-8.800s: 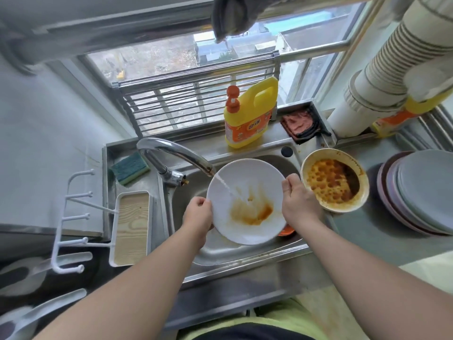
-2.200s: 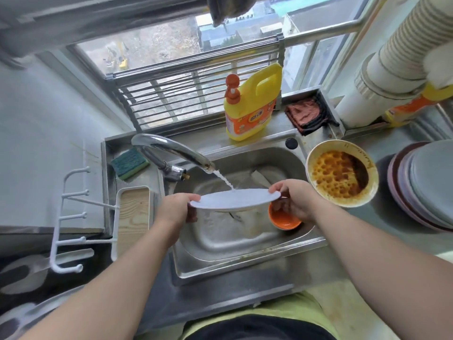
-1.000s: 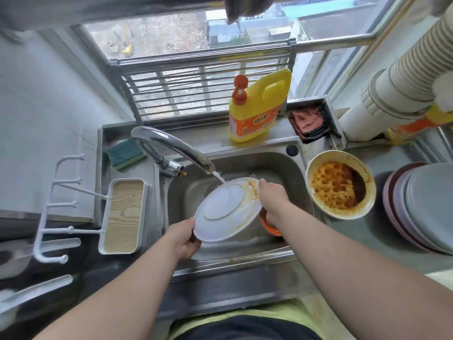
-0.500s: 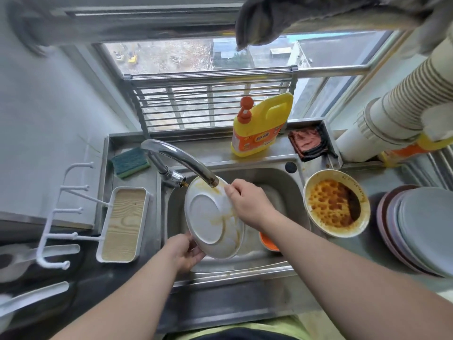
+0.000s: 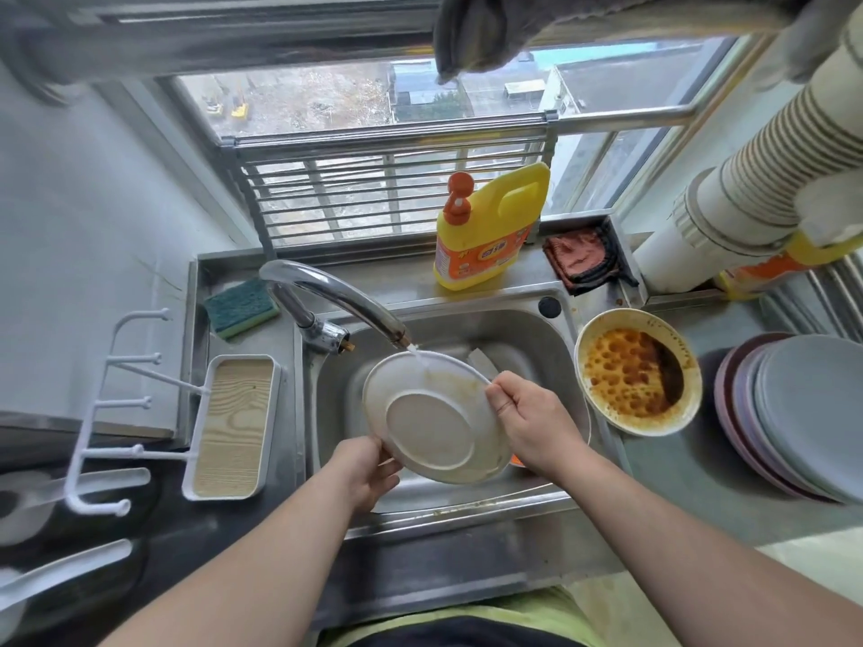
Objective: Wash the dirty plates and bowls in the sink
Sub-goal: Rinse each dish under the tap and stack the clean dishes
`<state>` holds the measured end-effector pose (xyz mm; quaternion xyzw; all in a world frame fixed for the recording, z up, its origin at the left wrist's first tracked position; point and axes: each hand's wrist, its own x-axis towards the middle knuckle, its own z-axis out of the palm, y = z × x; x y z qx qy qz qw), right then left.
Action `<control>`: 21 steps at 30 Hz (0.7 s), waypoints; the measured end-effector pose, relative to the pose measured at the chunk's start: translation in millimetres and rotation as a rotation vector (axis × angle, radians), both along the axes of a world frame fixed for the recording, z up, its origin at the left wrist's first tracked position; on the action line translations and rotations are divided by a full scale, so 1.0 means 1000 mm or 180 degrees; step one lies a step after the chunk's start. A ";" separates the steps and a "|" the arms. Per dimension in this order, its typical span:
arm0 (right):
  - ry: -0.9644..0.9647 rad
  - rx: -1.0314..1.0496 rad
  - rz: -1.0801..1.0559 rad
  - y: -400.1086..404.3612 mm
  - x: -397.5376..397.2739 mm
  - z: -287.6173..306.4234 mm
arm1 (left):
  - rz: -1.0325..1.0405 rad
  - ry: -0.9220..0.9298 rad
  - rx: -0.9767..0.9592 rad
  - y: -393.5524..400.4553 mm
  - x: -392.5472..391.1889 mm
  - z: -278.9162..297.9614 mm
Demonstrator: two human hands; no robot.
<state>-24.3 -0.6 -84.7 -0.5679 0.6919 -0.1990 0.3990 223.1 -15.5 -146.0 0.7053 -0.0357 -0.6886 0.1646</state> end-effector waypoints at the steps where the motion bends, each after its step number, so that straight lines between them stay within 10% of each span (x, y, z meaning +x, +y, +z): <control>1: -0.0027 0.0055 -0.0084 -0.001 0.000 -0.001 | -0.0030 -0.0089 -0.0022 0.000 0.001 0.002; 21: -0.0751 0.1452 -0.1689 -0.016 0.066 -0.093 | 0.0858 -0.0390 -0.0704 0.000 0.043 0.022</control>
